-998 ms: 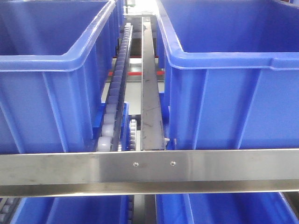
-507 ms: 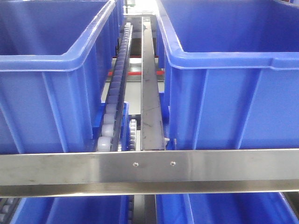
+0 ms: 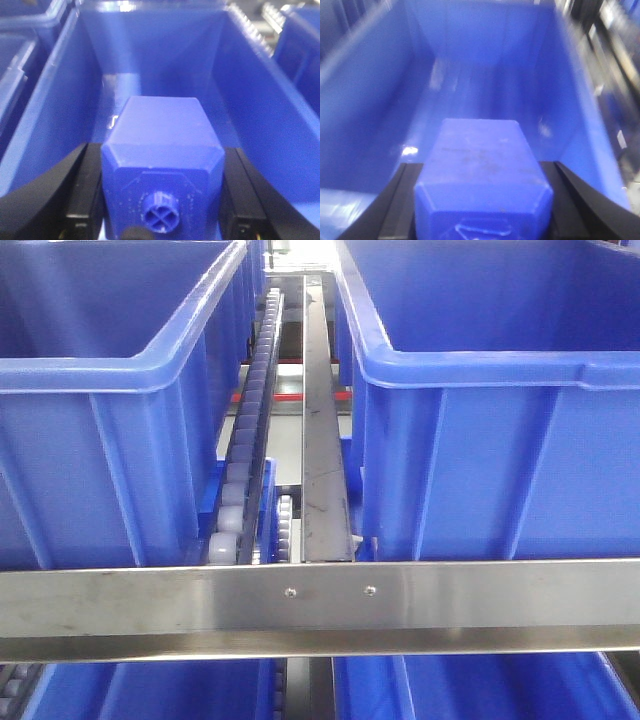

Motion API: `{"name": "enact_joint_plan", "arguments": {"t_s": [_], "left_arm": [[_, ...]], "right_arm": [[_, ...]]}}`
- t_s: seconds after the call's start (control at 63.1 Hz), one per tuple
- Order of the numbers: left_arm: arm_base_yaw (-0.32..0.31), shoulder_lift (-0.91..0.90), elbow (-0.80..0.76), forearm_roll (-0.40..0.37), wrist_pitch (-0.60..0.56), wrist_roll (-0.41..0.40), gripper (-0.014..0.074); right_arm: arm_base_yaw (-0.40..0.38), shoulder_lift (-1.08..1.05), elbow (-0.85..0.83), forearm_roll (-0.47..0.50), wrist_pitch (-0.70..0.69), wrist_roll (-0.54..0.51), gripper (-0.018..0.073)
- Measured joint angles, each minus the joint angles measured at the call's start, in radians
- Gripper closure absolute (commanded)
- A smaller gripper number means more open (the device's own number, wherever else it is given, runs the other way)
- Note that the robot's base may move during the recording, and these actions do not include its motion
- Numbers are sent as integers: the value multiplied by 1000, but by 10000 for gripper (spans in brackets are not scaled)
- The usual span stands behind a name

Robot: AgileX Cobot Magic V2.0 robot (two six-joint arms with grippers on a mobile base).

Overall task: Pick and sort blue part to right shelf
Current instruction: 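Lower both held blue parts into the blue bins on the shelf, then open both grippers to release the parts and raise the arms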

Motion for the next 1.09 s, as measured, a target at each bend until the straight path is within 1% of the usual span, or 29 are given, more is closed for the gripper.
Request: {"name": "enact_joint_plan", "arguments": {"t_s": [0.143, 0.238, 0.38, 0.475, 0.57, 0.618, 0.76, 0.776, 0.839, 1.045, 1.093], "left_arm": [[-54, 164, -42, 0, -58, 0, 209], [-77, 265, -63, -2, -103, 0, 209], [-79, 365, -87, -2, -160, 0, 209], [-79, 410, -106, -2, -171, 0, 207], [-79, 444, -123, -2, -174, 0, 204], [-79, 453, -128, -2, -174, 0, 189], [-79, 467, -139, -4, -176, 2, 45], [-79, 467, -141, -4, -180, 2, 18], [-79, 468, -143, -4, -182, 2, -15], [-79, 468, -146, -4, -184, 2, -11], [-79, 468, -150, -4, -184, 2, 3]], "right_arm": [[0, 152, -78, 0, -36, 0, 135], [8, 242, -117, 2, -64, 0, 135], [61, 344, -140, 2, -135, 0, 135], [104, 405, -140, 2, -189, 0, 130], [122, 460, -140, 2, -228, 0, 112], [122, 481, -140, 2, -243, 0, 83], [122, 500, -152, 2, -254, 0, -29], [122, 500, -157, 4, -254, 0, -42], [122, 500, -169, 9, -252, 0, -68], [122, 500, -180, 10, -248, 0, -66], [122, 500, -180, 10, -244, 0, -65]]}}
